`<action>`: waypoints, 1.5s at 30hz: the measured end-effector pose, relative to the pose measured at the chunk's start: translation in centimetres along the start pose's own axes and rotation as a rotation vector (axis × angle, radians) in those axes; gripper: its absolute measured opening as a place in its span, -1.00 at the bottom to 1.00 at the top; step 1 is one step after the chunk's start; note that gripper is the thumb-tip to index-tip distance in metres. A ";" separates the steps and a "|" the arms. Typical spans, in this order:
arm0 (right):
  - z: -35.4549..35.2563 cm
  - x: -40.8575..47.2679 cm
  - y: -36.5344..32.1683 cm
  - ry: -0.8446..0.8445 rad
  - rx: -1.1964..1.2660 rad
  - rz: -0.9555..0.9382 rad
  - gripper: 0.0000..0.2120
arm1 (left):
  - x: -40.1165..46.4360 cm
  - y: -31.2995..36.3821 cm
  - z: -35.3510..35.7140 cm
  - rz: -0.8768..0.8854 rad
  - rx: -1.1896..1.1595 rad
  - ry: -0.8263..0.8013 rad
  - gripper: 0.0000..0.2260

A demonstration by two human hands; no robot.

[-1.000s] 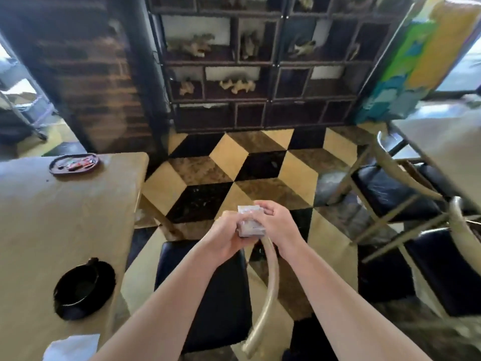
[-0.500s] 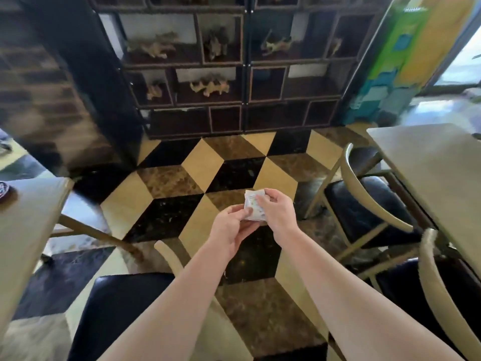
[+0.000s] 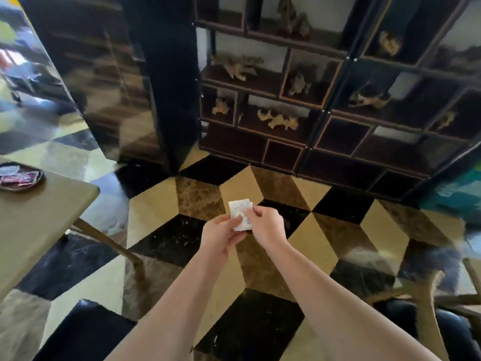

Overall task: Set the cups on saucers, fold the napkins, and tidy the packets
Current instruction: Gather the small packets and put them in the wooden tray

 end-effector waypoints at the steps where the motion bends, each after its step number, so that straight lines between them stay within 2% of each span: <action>1: 0.9 1.7 -1.2 -0.038 -0.037 -0.013 -0.75 | 1.3 1.3 -0.4 0.011 -0.002 0.050 -0.76; 4: 4.0 6.4 -5.0 -0.173 -0.071 -0.066 -0.78 | 4.9 4.9 -2.5 0.016 0.001 0.161 -0.84; 12: 17.4 18.9 -14.1 -0.536 -0.137 -0.256 -0.79 | 14.4 14.0 -10.1 0.065 -0.146 0.391 -0.70; 16: 24.6 23.3 -19.8 -0.723 -0.120 -0.345 -0.79 | 17.4 19.0 -13.3 0.157 -0.256 0.553 -0.77; 22: 34.6 24.4 -28.4 -1.039 -0.207 -0.492 -0.88 | 18.3 24.7 -18.5 0.266 -0.435 0.773 -0.82; 27: 44.6 24.0 -31.7 -1.256 -0.328 -0.545 -0.93 | 20.3 27.2 -24.6 0.290 -0.526 0.909 -0.83; 29: 49.1 24.2 -32.5 -1.308 -0.385 -0.578 -0.76 | 22.2 27.8 -27.6 0.280 -0.571 0.967 -0.86; 31: 53.7 24.6 -33.3 -1.347 -0.456 -0.591 -0.71 | 24.4 28.5 -30.9 0.259 -0.609 1.009 -0.92; 35: 62.0 25.7 -35.3 -1.371 -0.597 -0.558 -0.90 | 29.5 29.7 -37.2 0.200 -0.716 1.040 -0.93; 37: 65.2 25.7 -36.6 -1.383 -0.694 -0.583 -0.89 | 31.1 30.4 -39.4 0.175 -0.769 1.060 -0.96; 40: 69.7 25.1 -38.3 -1.425 -0.847 -0.620 -0.91 | 32.7 31.5 -42.6 0.155 -0.836 1.104 -0.85; 41: 71.0 24.6 -38.8 -1.444 -0.889 -0.636 -0.95 | 33.0 31.6 -43.7 0.148 -0.853 1.131 -0.86; 45: 76.7 22.6 -39.7 -1.528 -1.062 -0.729 -0.92 | 34.5 31.4 -47.7 0.106 -0.953 1.228 -0.98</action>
Point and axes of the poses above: each hand's wrist, its own x-axis towards the middle knuckle, its own z-axis out of the palm, y = z × x, the point moved 5 cm from there along x, towards the middle knuckle, and after that the axes turned 3 degrees about y, right-handed, at the moved point
